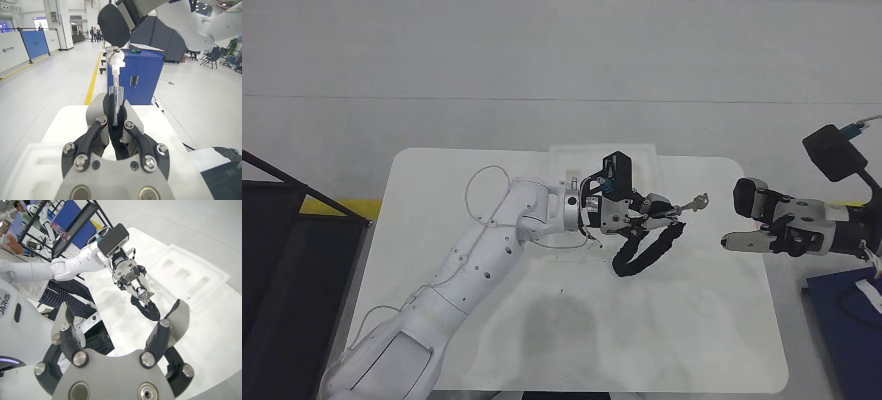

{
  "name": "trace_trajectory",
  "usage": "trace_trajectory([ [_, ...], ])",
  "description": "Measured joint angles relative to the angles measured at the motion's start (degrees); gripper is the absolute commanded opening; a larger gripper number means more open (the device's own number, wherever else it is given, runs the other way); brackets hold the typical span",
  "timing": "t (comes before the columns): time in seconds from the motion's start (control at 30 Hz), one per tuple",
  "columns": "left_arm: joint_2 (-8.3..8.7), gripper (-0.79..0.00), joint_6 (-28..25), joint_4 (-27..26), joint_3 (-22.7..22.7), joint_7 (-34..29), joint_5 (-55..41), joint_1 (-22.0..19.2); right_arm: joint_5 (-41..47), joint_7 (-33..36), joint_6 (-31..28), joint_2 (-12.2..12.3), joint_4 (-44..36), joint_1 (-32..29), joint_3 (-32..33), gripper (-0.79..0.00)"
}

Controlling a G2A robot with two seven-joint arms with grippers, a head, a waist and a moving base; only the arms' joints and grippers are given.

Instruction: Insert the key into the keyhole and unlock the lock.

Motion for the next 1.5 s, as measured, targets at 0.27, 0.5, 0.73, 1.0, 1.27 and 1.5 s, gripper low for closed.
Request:
trace_trajectory([
  [0.27, 2.50, -0.785, 0.00, -5.59, -2.56, -10.91, -3.58, 1.10, -0.18, -0.06, 0.07, 0.00, -0.04, 0.06, -0.04, 0.000],
  [0.5, 3.25, -0.785, 0.00, -5.57, -2.80, -12.15, -4.83, 1.27, -11.69, -4.72, -11.12, -0.32, -2.90, -0.42, -0.05, 0.000],
  [0.73, 2.82, -0.785, 0.00, -3.78, -1.01, -10.56, -3.56, -0.20, -21.78, -10.03, -19.90, -0.85, -5.94, -2.32, -1.93, 0.000],
  [1.0, 2.18, -0.785, 0.00, -1.66, 1.72, -8.21, -3.11, -1.79, -29.59, -11.35, -18.41, -1.04, -8.10, -2.91, -3.04, 0.000],
  [1.27, 1.87, -0.785, 0.29, -1.08, 2.26, -5.61, -1.68, -1.53, -30.60, -9.04, -18.24, -0.94, -9.39, -3.15, -4.74, 0.000],
  [1.5, 1.65, -0.785, 0.19, -1.38, 2.66, -4.80, -0.98, -1.04, -30.51, -6.15, -19.29, -0.79, -10.23, -2.48, -6.71, 0.000],
])
